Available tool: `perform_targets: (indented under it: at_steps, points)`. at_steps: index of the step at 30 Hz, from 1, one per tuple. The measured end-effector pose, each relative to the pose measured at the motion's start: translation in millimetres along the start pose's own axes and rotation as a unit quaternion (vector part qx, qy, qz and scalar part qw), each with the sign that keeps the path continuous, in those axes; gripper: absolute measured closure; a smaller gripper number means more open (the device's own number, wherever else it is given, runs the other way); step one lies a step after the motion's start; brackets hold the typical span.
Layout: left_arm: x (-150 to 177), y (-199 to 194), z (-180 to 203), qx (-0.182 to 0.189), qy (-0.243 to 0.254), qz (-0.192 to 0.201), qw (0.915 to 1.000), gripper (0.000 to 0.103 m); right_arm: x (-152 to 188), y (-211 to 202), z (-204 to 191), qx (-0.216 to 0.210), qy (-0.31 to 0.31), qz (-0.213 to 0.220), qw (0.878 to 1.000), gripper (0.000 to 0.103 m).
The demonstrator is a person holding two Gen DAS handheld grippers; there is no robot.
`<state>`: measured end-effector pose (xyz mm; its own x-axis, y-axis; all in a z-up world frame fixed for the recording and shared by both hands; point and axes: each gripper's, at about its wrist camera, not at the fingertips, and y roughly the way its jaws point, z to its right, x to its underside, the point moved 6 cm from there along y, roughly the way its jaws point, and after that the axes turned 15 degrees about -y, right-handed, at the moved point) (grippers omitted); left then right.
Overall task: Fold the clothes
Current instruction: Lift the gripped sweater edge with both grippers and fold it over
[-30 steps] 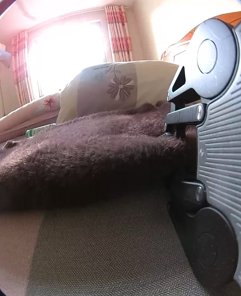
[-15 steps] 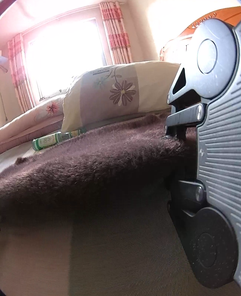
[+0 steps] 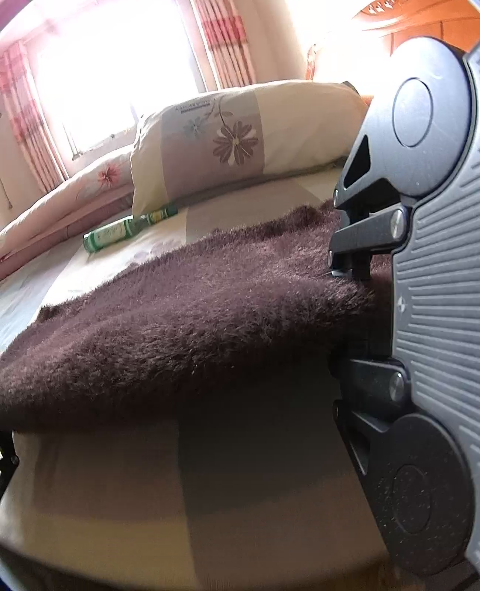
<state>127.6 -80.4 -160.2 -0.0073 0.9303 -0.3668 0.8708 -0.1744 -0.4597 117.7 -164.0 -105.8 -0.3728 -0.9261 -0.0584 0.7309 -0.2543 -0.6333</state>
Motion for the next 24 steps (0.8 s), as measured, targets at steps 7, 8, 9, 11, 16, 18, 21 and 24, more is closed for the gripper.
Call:
perform_targets:
  at_steps: [7, 8, 9, 11, 16, 18, 21, 24]
  points:
    - [9, -20, 22, 0.016, -0.008, -0.012, 0.9998, 0.086, -1, -32, -29, -0.026, 0.014, 0.001, 1.000, 0.083]
    - [11, -20, 25, 0.020, -0.016, -0.022, 0.9994, 0.086, -2, -33, -34, -0.028, 0.014, -0.001, 1.000, 0.083]
    - [10, -19, 25, 0.021, -0.020, -0.026, 0.9992, 0.086, -2, -32, -36, -0.030, 0.015, -0.002, 0.999, 0.082]
    - [7, -15, 25, 0.021, -0.016, -0.026, 0.9993, 0.085, -2, -30, -40, -0.034, 0.018, -0.004, 0.999, 0.082]
    - [12, -32, 21, 0.081, -0.035, -0.038, 0.9954, 0.078, 3, -35, -44, -0.067, 0.043, -0.001, 0.997, 0.073]
    - [14, -48, 10, 0.123, -0.059, -0.041, 0.9899, 0.078, 8, -48, -40, -0.097, 0.067, 0.011, 0.993, 0.072]
    - [19, -75, -16, 0.177, -0.105, -0.037, 0.9778, 0.078, 20, -72, -28, -0.137, 0.118, 0.039, 0.983, 0.072]
    - [13, -79, -48, 0.183, -0.182, -0.028, 0.9657, 0.078, 31, -93, -3, -0.158, 0.198, 0.080, 0.964, 0.062]
